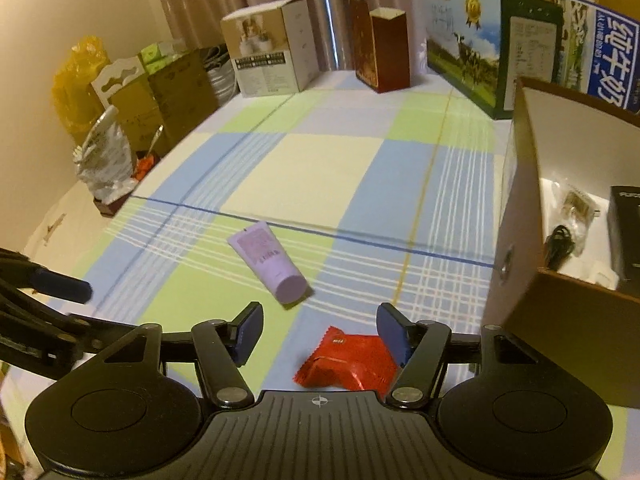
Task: Organize objects
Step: 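Move both open tools toward the red packet and lilac tube on the table, then grasp the red snack packet with the right tool while the left tool grasps the lilac tube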
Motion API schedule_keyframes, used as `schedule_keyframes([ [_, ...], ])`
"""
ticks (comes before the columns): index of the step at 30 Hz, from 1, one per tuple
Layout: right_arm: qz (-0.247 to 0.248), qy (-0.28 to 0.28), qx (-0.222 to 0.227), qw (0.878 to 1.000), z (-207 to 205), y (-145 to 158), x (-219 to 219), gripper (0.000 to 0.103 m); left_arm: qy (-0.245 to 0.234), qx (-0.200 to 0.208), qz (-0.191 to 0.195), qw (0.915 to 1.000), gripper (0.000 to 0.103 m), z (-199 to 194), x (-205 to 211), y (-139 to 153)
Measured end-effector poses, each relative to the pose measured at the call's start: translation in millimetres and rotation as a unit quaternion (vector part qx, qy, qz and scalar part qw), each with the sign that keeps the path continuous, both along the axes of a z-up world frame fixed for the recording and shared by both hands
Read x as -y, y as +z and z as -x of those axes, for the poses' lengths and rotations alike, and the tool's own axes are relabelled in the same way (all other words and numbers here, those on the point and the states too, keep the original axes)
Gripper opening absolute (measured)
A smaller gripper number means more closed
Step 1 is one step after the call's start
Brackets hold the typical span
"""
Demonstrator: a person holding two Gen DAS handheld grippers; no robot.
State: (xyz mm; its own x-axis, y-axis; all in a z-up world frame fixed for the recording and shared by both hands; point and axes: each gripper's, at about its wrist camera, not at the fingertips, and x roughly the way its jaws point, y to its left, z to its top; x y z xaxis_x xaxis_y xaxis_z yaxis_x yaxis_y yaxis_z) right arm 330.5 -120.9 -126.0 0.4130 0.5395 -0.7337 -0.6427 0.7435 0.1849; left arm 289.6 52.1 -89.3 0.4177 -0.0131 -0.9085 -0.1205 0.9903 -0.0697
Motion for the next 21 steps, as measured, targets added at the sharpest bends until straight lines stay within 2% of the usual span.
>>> schedule_keyframes([
  [5,0.024,0.0,-0.015,1.0,-5.3,-16.7,3.9,0.061,0.001,-0.007,0.002,1.0,0.089,-7.5,-3.6,-5.5],
  [10,0.022,0.009,-0.045,0.999,5.1,-17.4,22.1,0.061,-0.002,-0.013,0.006,0.9999,0.089,-14.2,-3.9,-11.2],
  [17,0.03,-0.01,-0.037,0.999,3.7,-15.5,18.1,0.061,-0.009,-0.016,0.007,0.9998,0.089,-25.7,-1.1,-16.2],
  [20,0.053,-0.007,-0.037,0.998,-0.7,-20.4,9.3,0.061,-0.011,-0.013,0.009,0.9998,0.089,-31.1,0.7,-15.8],
  [21,0.061,-0.007,-0.042,0.997,-1.9,-23.3,7.4,0.055,-0.011,-0.012,0.01,0.9998,0.089,-33.0,1.4,-15.7],
])
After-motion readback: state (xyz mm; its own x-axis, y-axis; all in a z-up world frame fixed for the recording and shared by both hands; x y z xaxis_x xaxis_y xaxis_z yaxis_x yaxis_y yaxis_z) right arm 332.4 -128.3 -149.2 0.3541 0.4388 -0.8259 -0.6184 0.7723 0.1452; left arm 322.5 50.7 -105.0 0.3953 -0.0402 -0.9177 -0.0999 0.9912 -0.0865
